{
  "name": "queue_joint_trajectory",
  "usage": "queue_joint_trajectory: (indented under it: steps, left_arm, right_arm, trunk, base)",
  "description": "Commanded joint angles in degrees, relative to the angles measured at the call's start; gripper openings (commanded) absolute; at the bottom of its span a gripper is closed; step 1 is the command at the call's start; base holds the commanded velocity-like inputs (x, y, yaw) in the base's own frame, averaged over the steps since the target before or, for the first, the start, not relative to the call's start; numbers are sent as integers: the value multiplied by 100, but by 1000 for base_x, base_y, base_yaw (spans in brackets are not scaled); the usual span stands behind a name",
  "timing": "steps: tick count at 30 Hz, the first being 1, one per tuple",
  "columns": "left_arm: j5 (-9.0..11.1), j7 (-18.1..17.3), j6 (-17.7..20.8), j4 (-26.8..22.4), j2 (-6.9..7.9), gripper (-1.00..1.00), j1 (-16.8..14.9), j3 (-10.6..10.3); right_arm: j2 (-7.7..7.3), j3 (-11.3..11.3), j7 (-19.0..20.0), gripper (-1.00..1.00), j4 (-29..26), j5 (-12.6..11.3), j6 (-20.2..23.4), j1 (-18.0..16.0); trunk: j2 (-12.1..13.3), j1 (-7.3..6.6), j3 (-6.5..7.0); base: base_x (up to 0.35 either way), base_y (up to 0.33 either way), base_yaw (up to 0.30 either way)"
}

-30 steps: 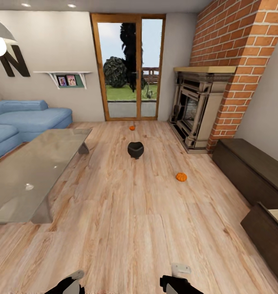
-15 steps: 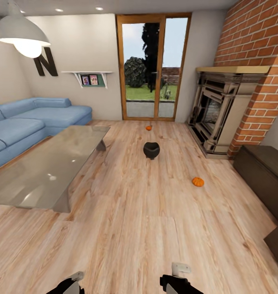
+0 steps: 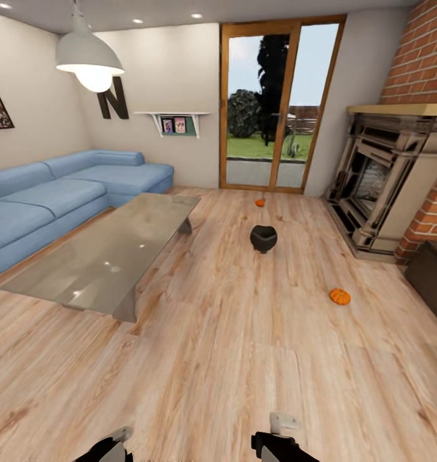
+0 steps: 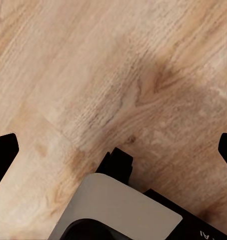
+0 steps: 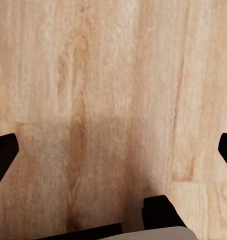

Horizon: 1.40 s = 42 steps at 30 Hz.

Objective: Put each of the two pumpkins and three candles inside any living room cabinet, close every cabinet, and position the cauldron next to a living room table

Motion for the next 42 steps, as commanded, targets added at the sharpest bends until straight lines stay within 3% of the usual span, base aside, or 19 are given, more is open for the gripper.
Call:
queue_joint_trajectory:
  steps: [1, 26, 32, 42]
  left_arm:
    - [0, 0, -1, 0, 0, 100, 0, 1]
    - [4, 0, 1, 0, -61, 100, 0, 1]
    - [8, 0, 1, 0, -62, 100, 1, -1]
    - [8, 0, 1, 0, -96, 100, 8, 1]
  right_arm:
    - [0, 0, 0, 100, 0, 0, 0, 0]
    - [0, 14, 0, 100, 0, 9, 0, 0]
    - [0, 187, -7, 100, 0, 3, 0, 0]
    - [0, 220, -2, 100, 0, 3, -2, 0]
  trunk:
    - [0, 0, 0]
    - [0, 0, -30]
    - [0, 0, -32]
    - [0, 0, -32]
  base:
    - [0, 0, 282]
    - [0, 0, 282]
    - [0, 0, 283]
    - [0, 0, 287]
